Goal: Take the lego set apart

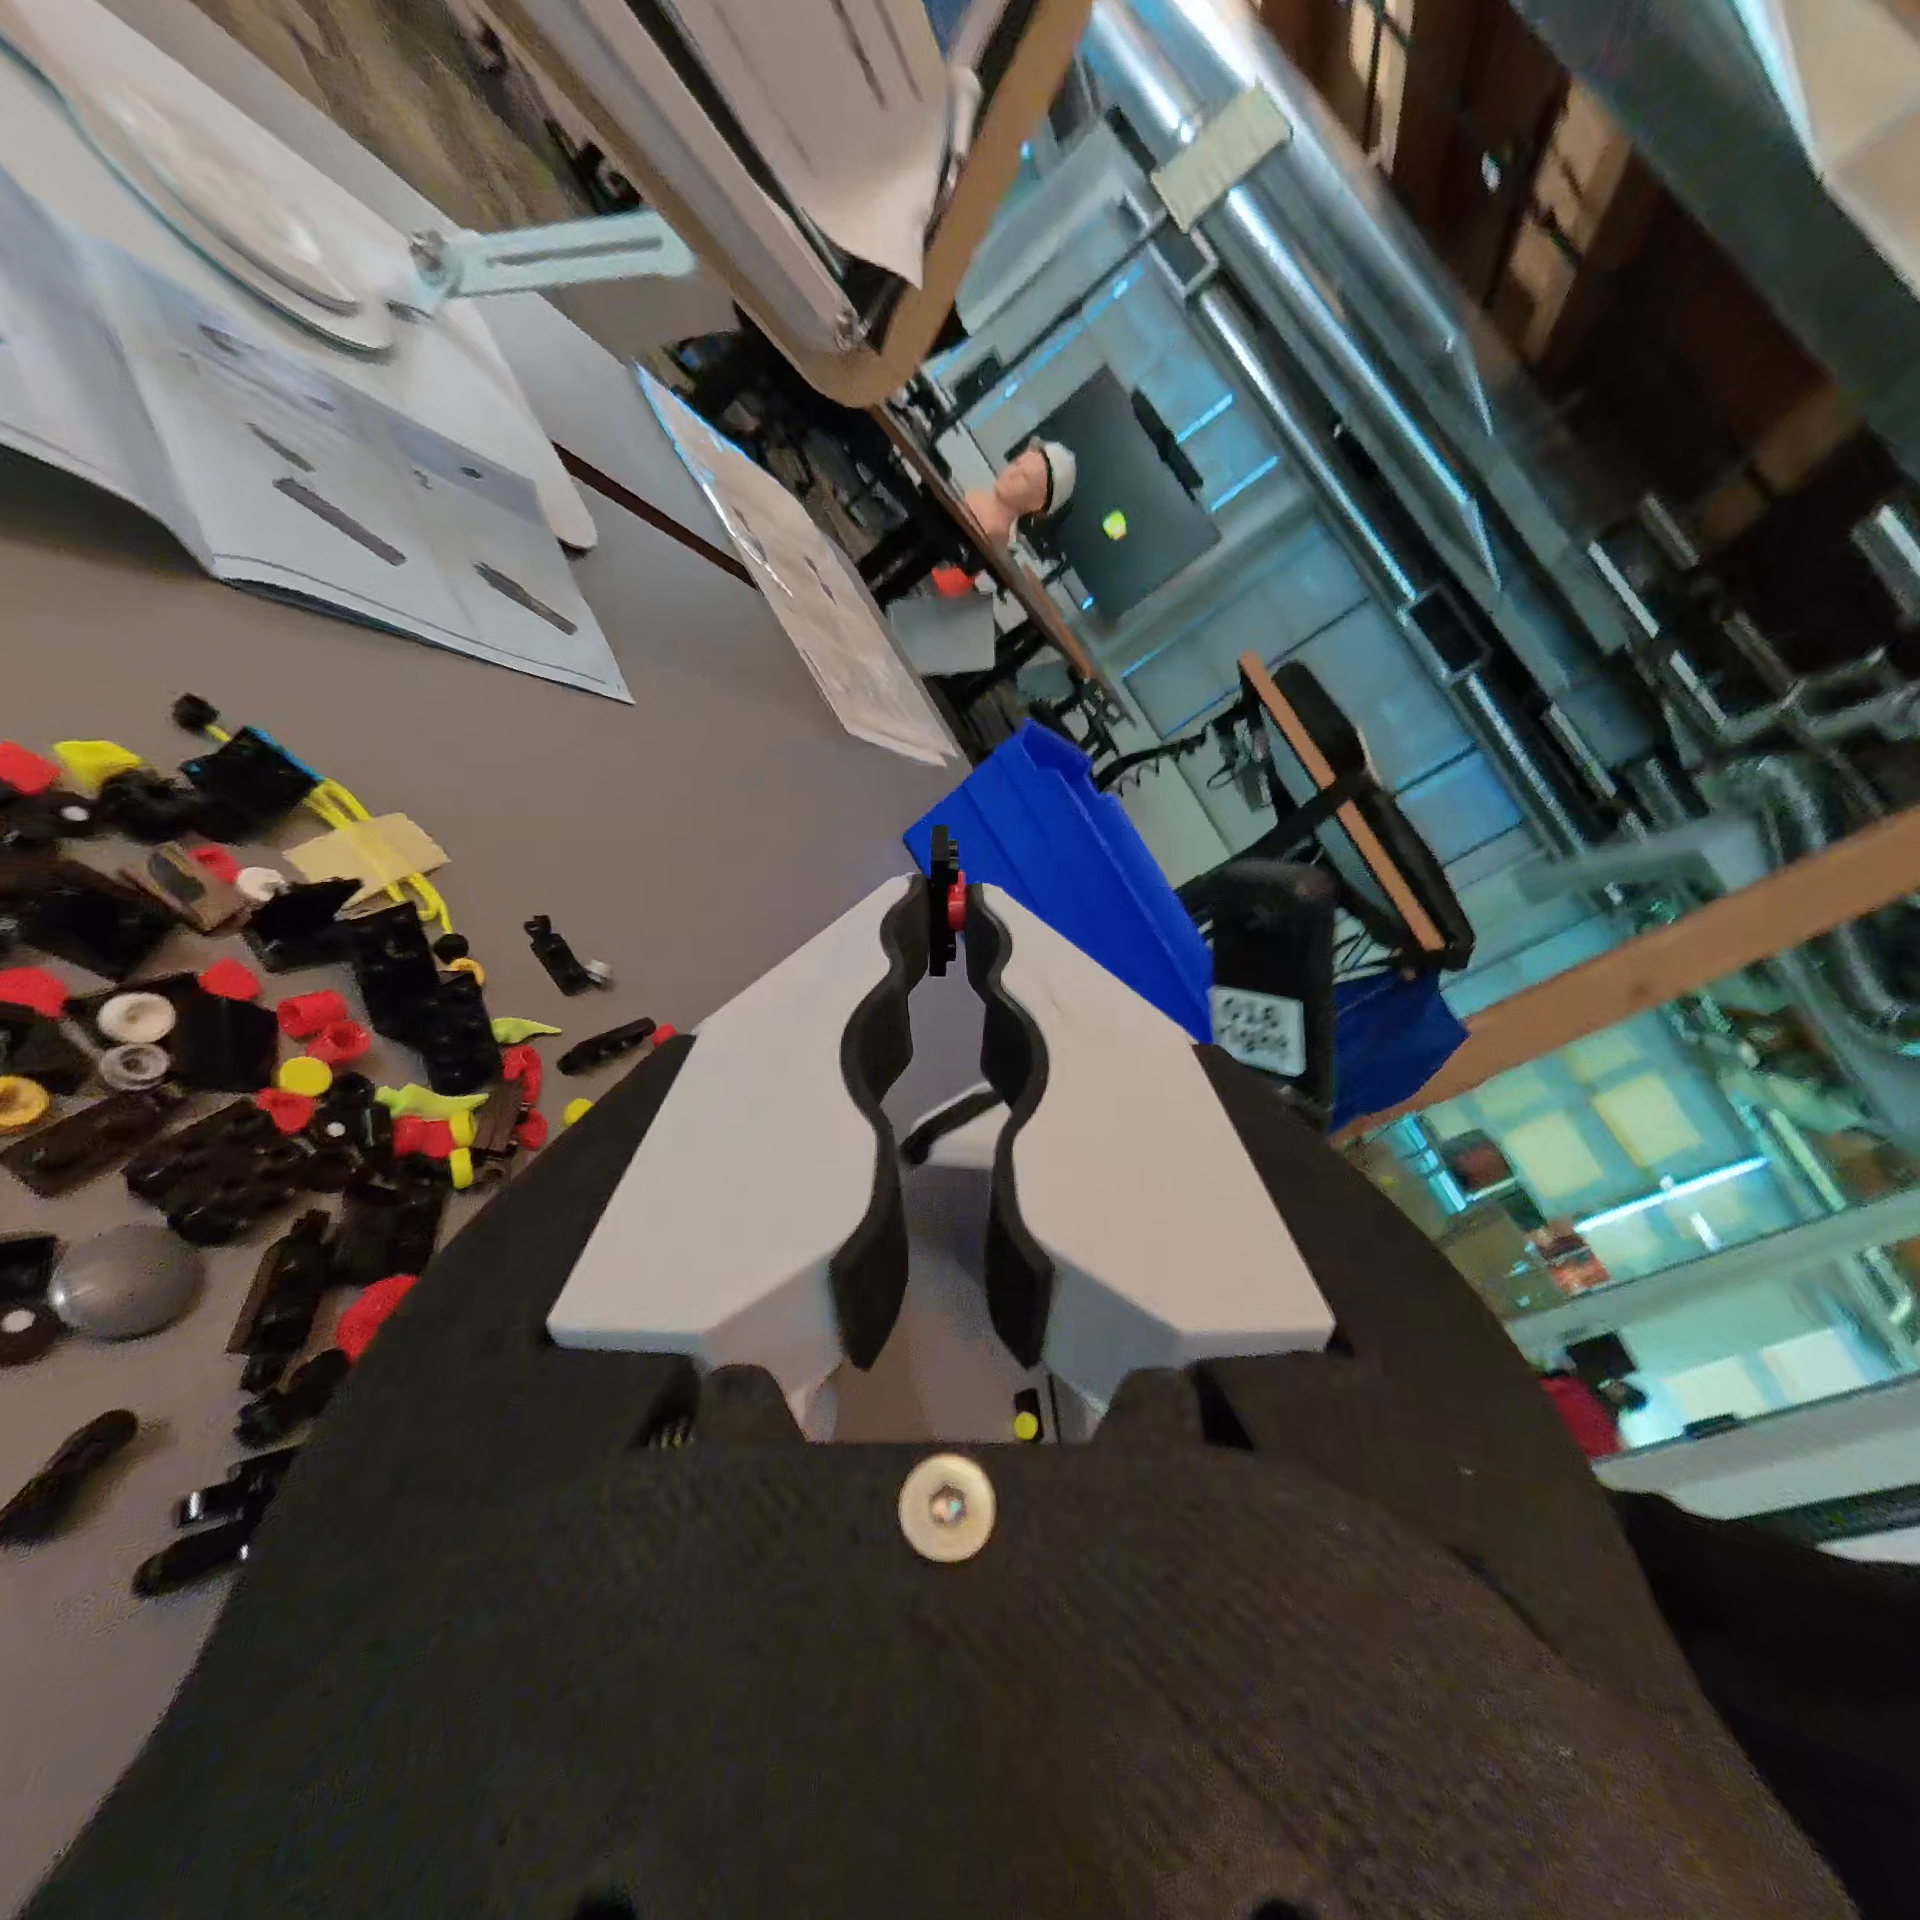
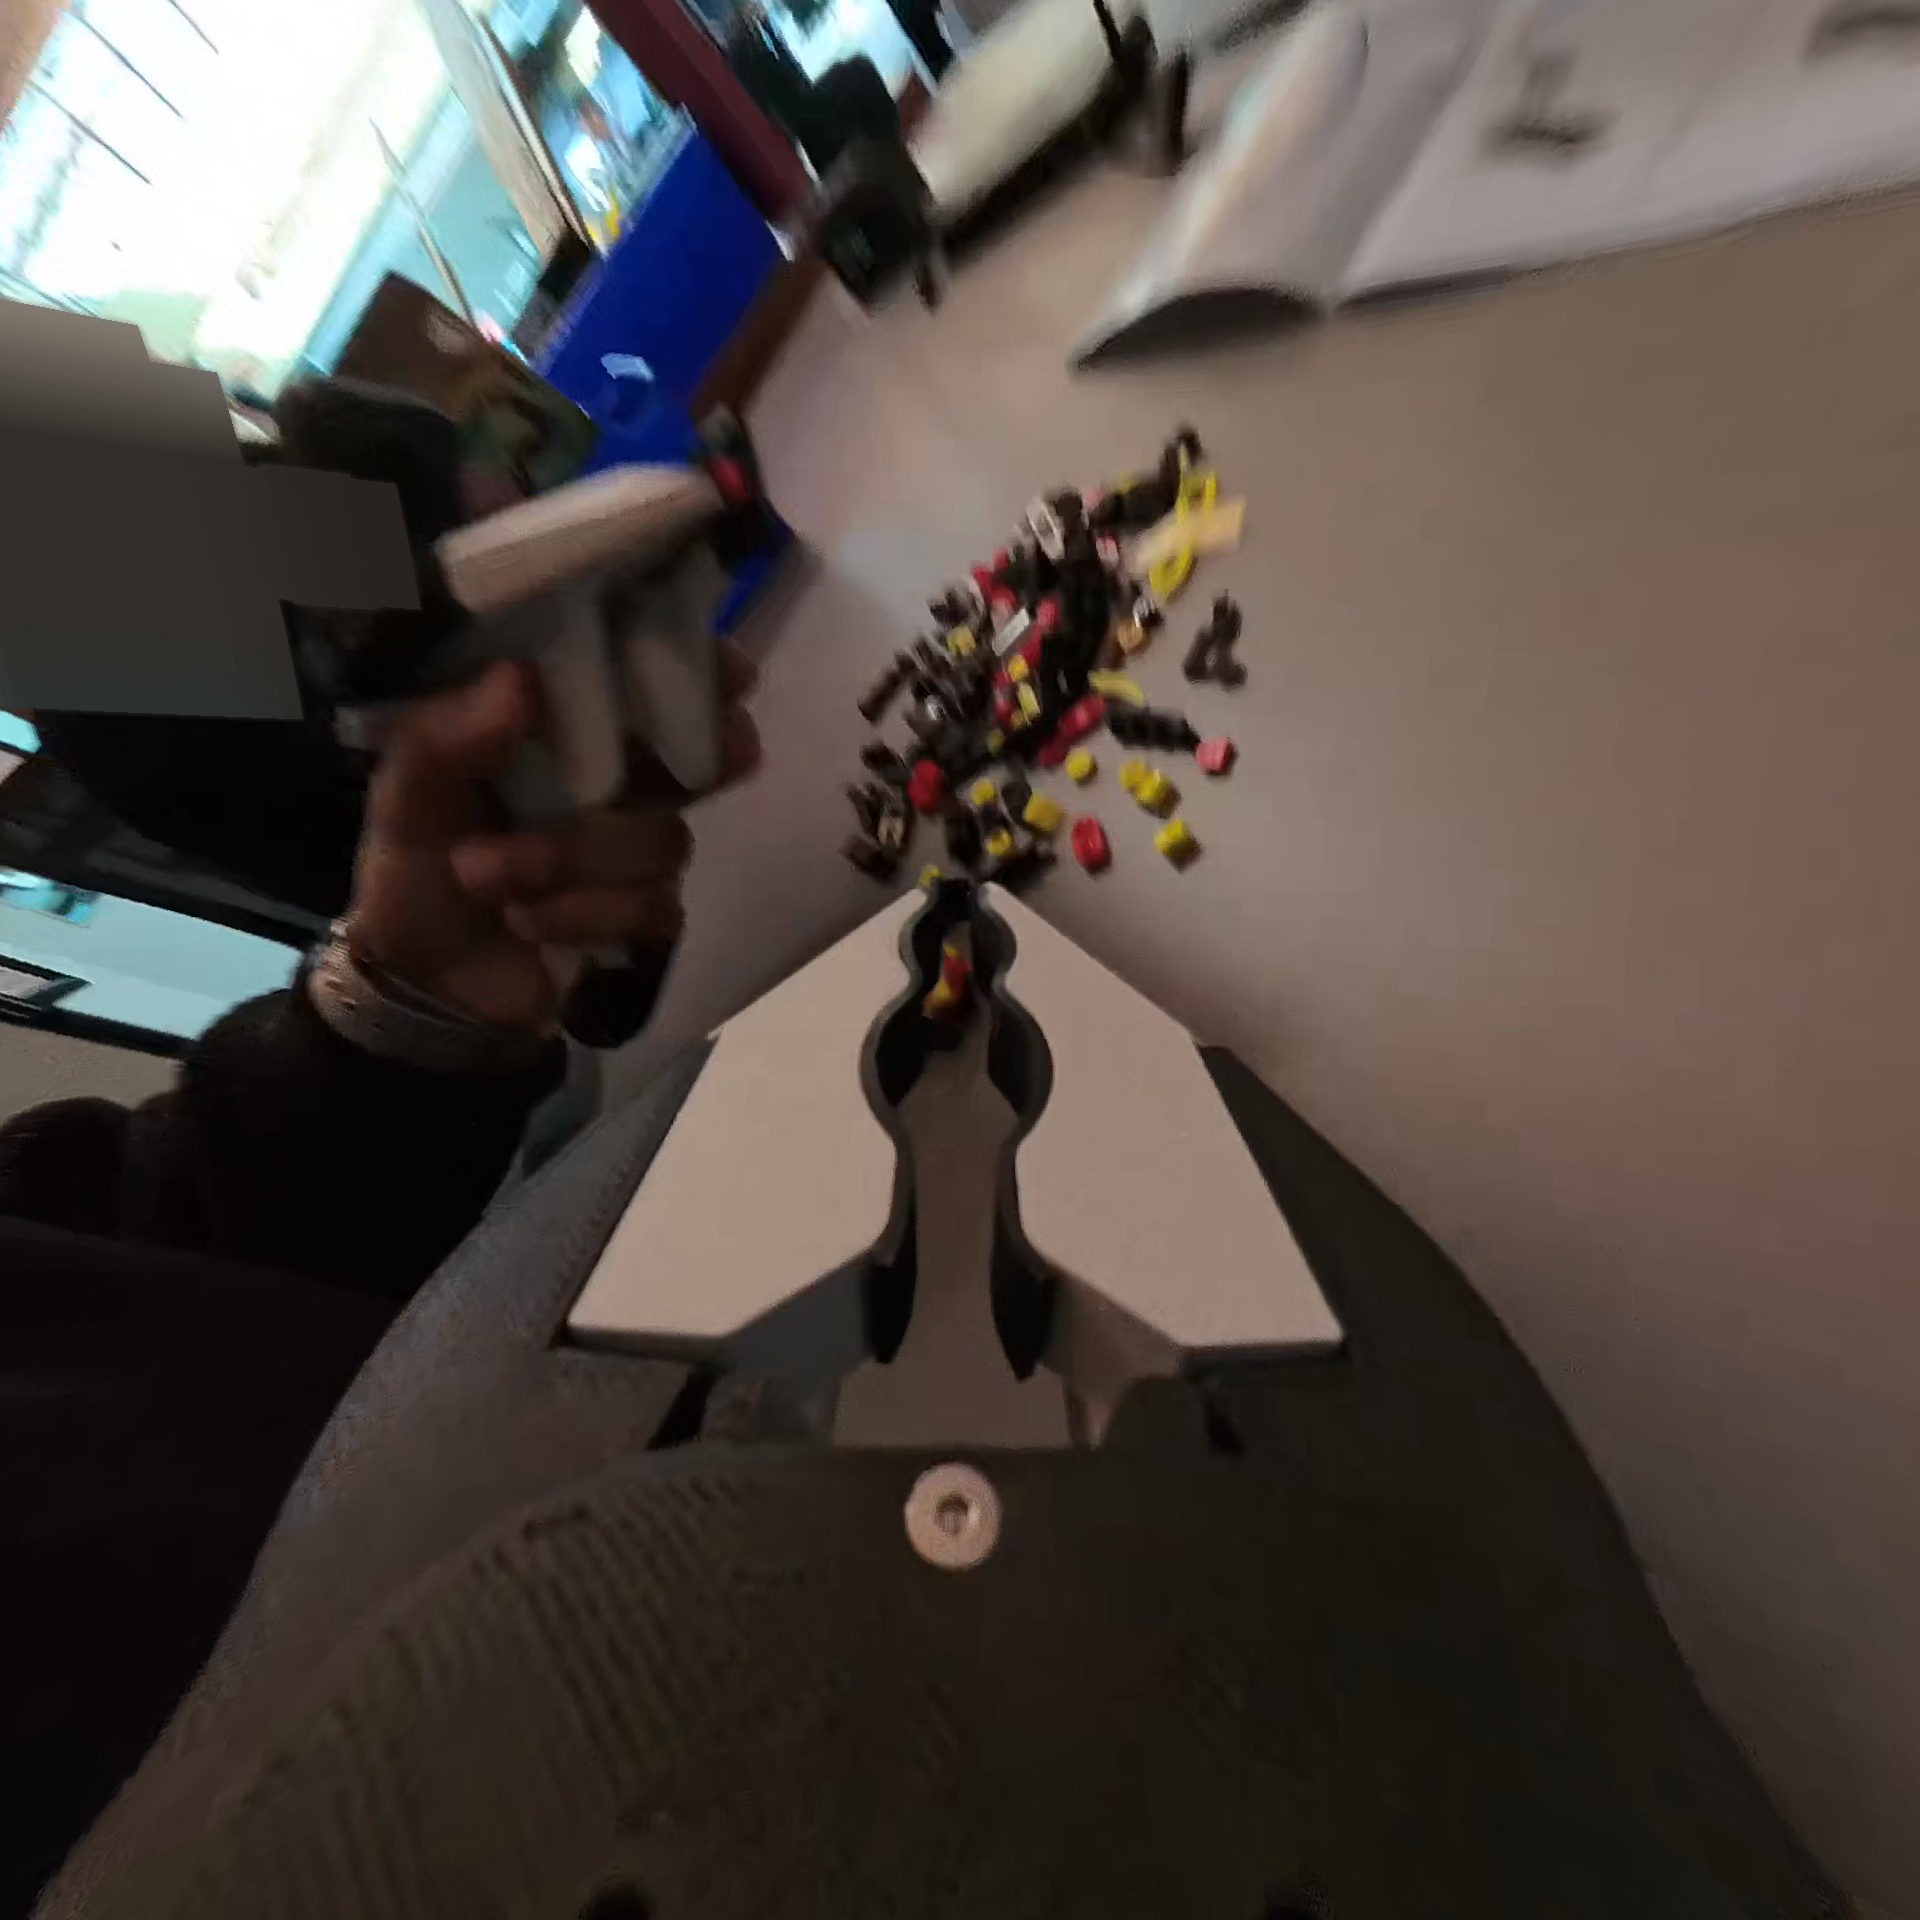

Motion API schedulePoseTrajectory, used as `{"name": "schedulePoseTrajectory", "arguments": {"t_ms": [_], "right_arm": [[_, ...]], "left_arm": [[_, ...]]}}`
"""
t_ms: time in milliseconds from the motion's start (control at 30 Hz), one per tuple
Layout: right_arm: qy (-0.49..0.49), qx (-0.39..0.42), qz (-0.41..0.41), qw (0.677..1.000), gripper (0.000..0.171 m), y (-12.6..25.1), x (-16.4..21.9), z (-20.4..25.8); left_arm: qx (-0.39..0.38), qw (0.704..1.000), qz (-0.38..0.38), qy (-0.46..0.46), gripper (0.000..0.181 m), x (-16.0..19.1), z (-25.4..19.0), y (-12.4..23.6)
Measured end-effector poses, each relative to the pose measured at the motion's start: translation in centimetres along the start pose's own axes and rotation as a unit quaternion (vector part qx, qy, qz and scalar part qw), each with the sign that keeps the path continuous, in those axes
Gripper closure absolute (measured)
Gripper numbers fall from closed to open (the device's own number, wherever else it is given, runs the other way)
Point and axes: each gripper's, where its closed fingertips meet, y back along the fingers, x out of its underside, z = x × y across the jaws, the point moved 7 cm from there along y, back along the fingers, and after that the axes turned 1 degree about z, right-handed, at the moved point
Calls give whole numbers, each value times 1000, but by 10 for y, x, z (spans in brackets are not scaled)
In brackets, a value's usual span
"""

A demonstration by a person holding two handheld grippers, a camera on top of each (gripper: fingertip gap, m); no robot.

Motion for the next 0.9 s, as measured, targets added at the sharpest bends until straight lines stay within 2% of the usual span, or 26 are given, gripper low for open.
{"name": "schedulePoseTrajectory", "arguments": {"t_ms": [100, 200, 267, 400, 500, 567, 667, 800, 900], "right_arm": [[-9, 21, 36, 999, 163, -19, 9, -3], [17, 29, 18, 999, 148, -16, 1, 1], [44, 28, -9, 999, 145, -4, -6, 3], [174, 14, -71, 982, 140, 26, -23, 22], [272, 30, -72, 959, 143, 35, -23, 35], [290, 28, -72, 954, 145, 32, -20, 40], [242, -20, -71, 967, 145, 27, -17, 45], [126, -116, -87, 981, 163, 29, -19, 44], [58, -167, -101, 979, 168, 30, -21, 41]], "left_arm": [[12, 999, 0, 34, 179, -1, 4, 1], [37, 998, 15, 51, 179, 4, 1, -3], [55, 996, 38, 59, 179, 10, -2, -7], [101, 987, 84, 88, 179, 22, -9, -14], [131, 982, 102, 93, 179, 27, -16, -17], [151, 976, 120, 101, 179, 32, -20, -19], [185, 965, 142, 123, 179, 39, -27, -22], [212, 958, 143, 126, 178, 40, -33, -21], [216, 960, 133, 117, 175, 38, -36, -21]]}}
